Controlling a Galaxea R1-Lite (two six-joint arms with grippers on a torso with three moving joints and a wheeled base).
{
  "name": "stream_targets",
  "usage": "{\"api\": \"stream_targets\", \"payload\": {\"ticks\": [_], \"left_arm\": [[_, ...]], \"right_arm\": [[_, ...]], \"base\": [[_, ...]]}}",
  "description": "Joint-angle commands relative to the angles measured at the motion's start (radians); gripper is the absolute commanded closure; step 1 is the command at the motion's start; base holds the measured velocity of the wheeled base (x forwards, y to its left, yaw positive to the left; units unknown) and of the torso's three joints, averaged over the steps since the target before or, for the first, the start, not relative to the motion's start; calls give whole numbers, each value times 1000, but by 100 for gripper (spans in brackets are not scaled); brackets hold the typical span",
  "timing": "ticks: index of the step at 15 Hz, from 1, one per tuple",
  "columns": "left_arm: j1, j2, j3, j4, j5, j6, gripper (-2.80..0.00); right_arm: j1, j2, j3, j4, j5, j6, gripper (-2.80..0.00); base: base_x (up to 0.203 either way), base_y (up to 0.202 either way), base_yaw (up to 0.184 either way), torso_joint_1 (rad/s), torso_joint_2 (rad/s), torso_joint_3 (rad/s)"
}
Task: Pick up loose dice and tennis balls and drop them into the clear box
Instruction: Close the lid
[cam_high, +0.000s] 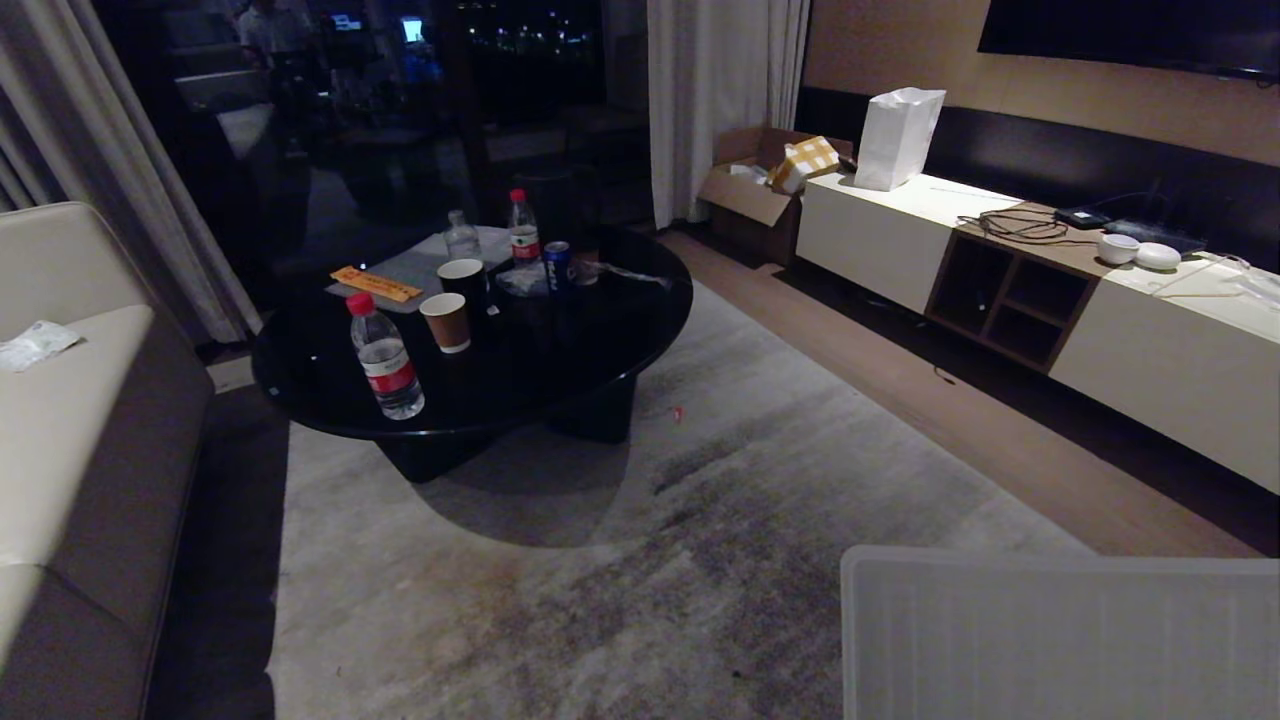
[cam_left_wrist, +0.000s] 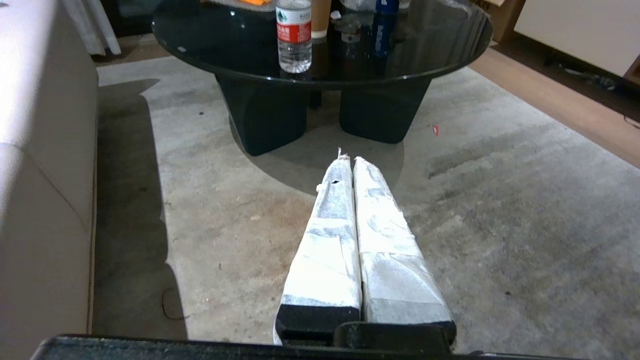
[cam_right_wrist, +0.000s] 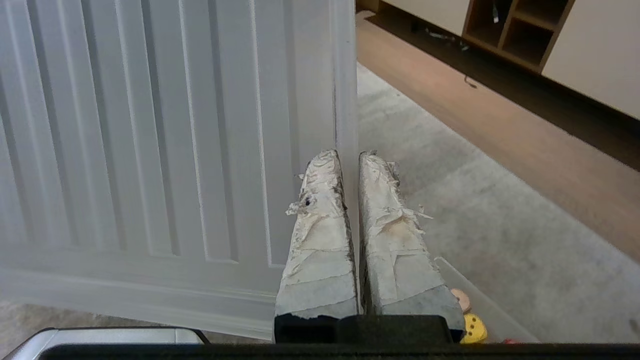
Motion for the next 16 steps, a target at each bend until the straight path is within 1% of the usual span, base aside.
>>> {"api": "stream_targets", "payload": {"ticks": [1,2,4,16], "left_arm": [[0,2,2,0,0,-2,0],[0,2,2,0,0,-3,0],[0,2,2,0,0,-2,0],[0,2,2,0,0,-2,0]], "right_arm": [[0,1,0,0,0,1,0],[0,1,0,0,0,1,0],[0,1,1,0,0,1,0],[0,1,0,0,0,1,0]], "base": [[0,0,0,0,0,0],[0,0,0,0,0,0],[8,2,-98,1,2,0],[2,11,-163,3,2,2]]}}
